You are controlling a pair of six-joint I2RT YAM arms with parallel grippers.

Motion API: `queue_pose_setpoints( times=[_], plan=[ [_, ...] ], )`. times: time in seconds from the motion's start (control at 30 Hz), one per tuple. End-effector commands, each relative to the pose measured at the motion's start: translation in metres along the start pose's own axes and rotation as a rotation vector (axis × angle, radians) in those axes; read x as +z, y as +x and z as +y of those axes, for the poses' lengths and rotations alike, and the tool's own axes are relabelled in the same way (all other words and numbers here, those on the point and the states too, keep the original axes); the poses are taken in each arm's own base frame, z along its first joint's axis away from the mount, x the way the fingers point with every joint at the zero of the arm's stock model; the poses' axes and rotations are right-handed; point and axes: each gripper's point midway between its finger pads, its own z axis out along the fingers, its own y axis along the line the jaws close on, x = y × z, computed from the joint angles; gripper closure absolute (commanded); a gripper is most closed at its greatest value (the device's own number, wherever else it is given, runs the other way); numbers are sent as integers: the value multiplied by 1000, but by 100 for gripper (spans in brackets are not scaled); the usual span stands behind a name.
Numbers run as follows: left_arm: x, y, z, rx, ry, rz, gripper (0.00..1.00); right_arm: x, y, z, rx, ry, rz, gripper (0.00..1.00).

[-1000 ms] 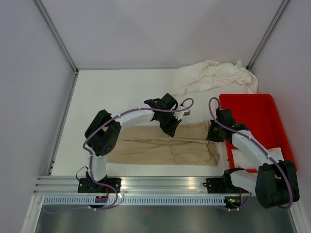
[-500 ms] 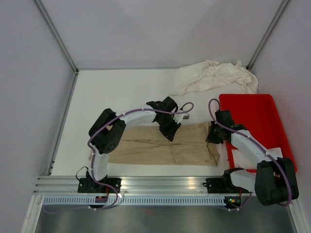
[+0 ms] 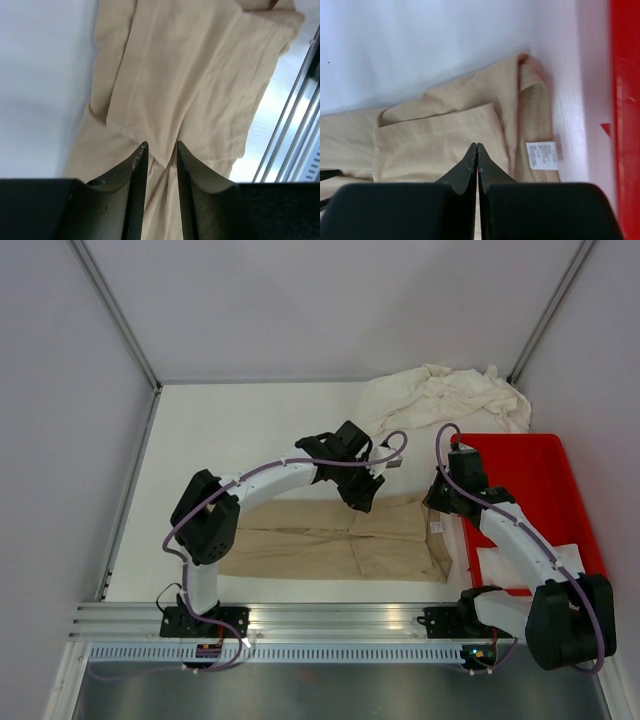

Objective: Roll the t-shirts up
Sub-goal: Fold the tshirt

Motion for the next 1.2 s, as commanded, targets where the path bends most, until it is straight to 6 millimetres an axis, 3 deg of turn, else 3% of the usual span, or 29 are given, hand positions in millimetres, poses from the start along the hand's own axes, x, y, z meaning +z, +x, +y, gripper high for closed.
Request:
queue_pose_setpoints(
  times=[0.0, 0.1, 0.17, 0.3, 0.4, 0.6, 0.7, 0.77, 0.8, 0.9, 1.0, 1.07, 1.13, 1.17],
  plan=[
    [24, -22, -8, 44, 37, -26, 65, 15, -3, 26, 37, -125, 12, 100],
    [46, -16, -3, -23, 54, 5, 65, 32, 9, 24, 57, -128, 45, 100],
    [58, -11, 13, -37, 0, 24, 66, 40, 4, 24, 60, -133, 18, 100],
    [66, 5, 34, -58, -61, 64, 70, 62, 24, 0, 89, -21, 79, 100],
    [73, 19, 34, -77, -51, 94, 70, 74, 41, -19, 120, 47, 113, 100],
    [79, 34, 27, -109, -7, 125, 71, 78, 35, -26, 106, 80, 88, 100],
    [69, 20, 21, -107, 5, 87, 70, 70, 19, -28, 72, 103, 52, 100],
    [54, 1, 13, -89, 23, 34, 68, 61, 14, -27, 51, 108, 48, 100],
    [49, -5, 10, -84, 25, 18, 67, 52, 0, -20, 46, 89, 6, 100],
    [27, -25, 6, -43, 6, -38, 64, 32, -12, -17, 14, 100, -33, 100],
    [13, -21, 8, -24, -16, -36, 64, 22, -3, -13, 0, 97, -17, 100],
    [9, -14, 11, -26, -17, -27, 64, 23, 16, -12, 6, 81, 23, 100],
    [13, 6, 20, -33, -30, 12, 63, 26, 28, -4, 32, 42, 41, 100],
    [20, 19, 24, -35, -37, 46, 62, 29, 43, -7, 44, 33, 75, 100]
  ],
)
